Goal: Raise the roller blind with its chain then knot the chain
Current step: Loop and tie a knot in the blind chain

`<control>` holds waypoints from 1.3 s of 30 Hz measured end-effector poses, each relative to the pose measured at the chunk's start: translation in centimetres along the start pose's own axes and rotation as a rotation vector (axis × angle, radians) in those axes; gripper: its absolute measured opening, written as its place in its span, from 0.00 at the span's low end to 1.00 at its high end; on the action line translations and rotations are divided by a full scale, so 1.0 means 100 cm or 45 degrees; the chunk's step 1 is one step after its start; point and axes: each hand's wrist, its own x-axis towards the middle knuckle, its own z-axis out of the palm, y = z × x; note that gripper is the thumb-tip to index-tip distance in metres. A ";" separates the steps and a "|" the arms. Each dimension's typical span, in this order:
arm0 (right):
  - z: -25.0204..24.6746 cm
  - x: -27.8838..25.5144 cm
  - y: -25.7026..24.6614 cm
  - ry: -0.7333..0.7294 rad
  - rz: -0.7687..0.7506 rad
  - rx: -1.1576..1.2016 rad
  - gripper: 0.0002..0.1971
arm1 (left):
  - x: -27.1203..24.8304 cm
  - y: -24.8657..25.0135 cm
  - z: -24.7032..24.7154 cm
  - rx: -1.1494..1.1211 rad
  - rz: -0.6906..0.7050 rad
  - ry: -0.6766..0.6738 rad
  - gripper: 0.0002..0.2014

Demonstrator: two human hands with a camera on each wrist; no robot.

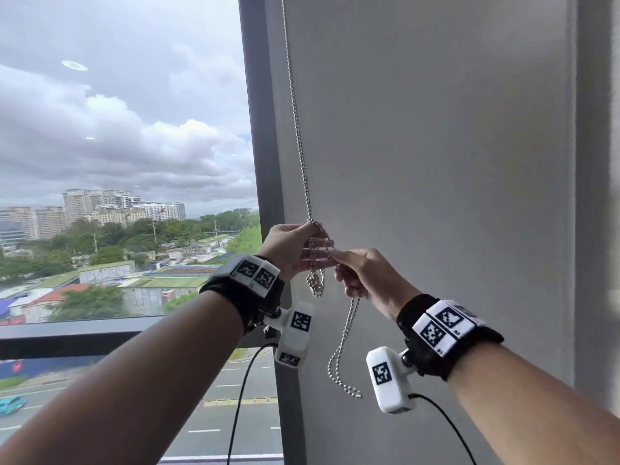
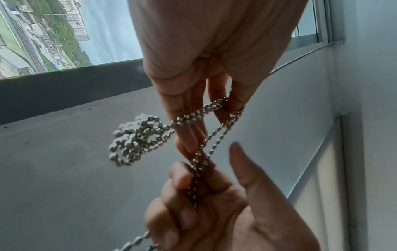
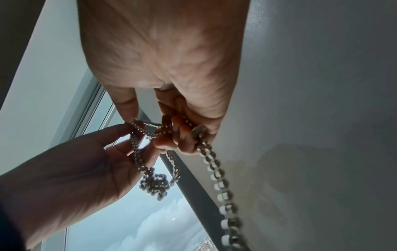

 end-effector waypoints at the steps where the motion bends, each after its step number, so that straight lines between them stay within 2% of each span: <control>1: 0.000 0.001 0.000 0.044 -0.059 -0.074 0.14 | 0.000 0.000 -0.002 -0.003 -0.017 -0.025 0.08; 4: 0.000 0.010 0.002 0.183 -0.218 -0.312 0.12 | 0.001 -0.001 -0.005 0.029 -0.033 -0.093 0.08; 6: 0.002 0.014 -0.001 0.245 -0.240 -0.336 0.10 | 0.004 -0.004 -0.006 0.048 -0.036 -0.105 0.08; 14: 0.010 0.029 -0.016 0.459 -0.184 0.341 0.06 | 0.005 -0.012 -0.005 -0.097 0.022 -0.152 0.12; 18: 0.009 0.033 -0.017 0.530 -0.144 0.580 0.09 | 0.005 -0.013 -0.005 -0.146 0.029 -0.062 0.14; 21: 0.008 0.033 -0.018 0.595 -0.130 0.745 0.08 | 0.005 -0.014 -0.007 -0.177 0.035 0.030 0.17; 23: 0.008 0.032 -0.016 0.595 -0.148 0.689 0.07 | 0.005 -0.013 -0.008 -0.181 0.025 0.010 0.17; 27: 0.016 0.030 -0.006 0.546 -0.193 0.190 0.06 | 0.006 -0.012 -0.010 -0.211 0.003 -0.078 0.16; 29: 0.017 0.028 -0.001 0.569 -0.172 0.068 0.07 | 0.006 -0.014 -0.011 -0.236 -0.013 -0.073 0.17; 34: 0.015 0.022 -0.001 0.497 -0.056 0.059 0.06 | 0.002 -0.019 -0.012 -0.144 0.006 0.001 0.19; 39: 0.017 0.014 -0.006 0.413 0.100 0.061 0.10 | 0.001 -0.020 -0.011 -0.112 0.122 0.035 0.15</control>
